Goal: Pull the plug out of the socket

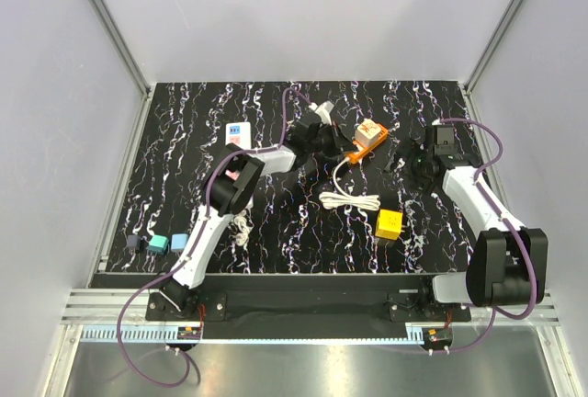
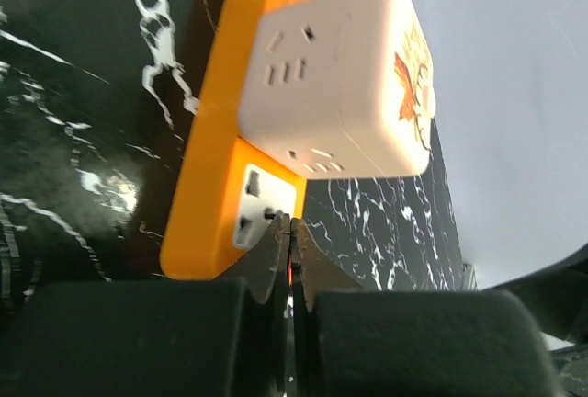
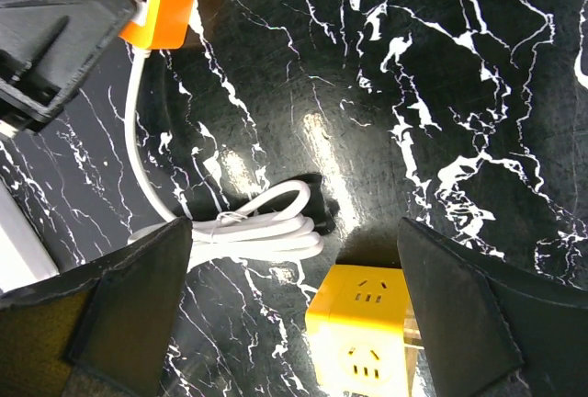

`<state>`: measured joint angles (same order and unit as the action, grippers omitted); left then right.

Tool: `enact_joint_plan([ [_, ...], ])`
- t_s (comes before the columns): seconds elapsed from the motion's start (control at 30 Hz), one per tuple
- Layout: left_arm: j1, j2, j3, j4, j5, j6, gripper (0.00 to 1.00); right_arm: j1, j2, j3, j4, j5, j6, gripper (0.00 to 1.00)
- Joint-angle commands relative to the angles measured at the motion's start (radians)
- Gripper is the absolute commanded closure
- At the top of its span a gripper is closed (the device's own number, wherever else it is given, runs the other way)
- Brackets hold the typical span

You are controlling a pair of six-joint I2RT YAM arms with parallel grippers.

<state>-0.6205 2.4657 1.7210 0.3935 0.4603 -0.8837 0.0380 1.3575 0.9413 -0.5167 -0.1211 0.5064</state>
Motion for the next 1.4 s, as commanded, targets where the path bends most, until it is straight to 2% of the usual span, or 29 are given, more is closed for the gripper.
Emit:
enact_joint_plan([
  [0.0, 0.016, -0.022, 0.017, -0.018, -0.071, 0.002, 1.00, -0.001, -0.021, 0.014, 0.017, 0.018, 0.011, 0.00],
  [0.13, 0.021, 0.009, 0.063, -0.079, -0.069, 0.008, 1.00, -0.001, -0.005, 0.031, 0.015, 0.006, 0.017, 0.00],
  [0.37, 0.022, -0.022, 0.002, -0.070, -0.101, 0.009, 1.00, 0.019, 0.089, 0.125, 0.001, 0.067, 0.066, 0.00],
  [0.53, 0.021, -0.025, -0.011, -0.091, -0.118, -0.003, 1.00, 0.100, 0.233, 0.312, -0.054, 0.195, 0.086, 0.00],
  [0.77, 0.021, -0.031, -0.021, -0.100, -0.144, -0.011, 1.00, 0.148, 0.434, 0.629, -0.135, 0.319, 0.138, 0.00],
  [0.97, 0.019, -0.034, -0.020, -0.107, -0.160, 0.000, 1.00, 0.180, 0.610, 0.824, -0.226, 0.417, 0.152, 0.00],
  [1.37, 0.002, -0.042, 0.003, -0.136, -0.181, 0.049, 1.00, 0.209, 0.730, 0.956, -0.240, 0.471, 0.176, 0.00],
])
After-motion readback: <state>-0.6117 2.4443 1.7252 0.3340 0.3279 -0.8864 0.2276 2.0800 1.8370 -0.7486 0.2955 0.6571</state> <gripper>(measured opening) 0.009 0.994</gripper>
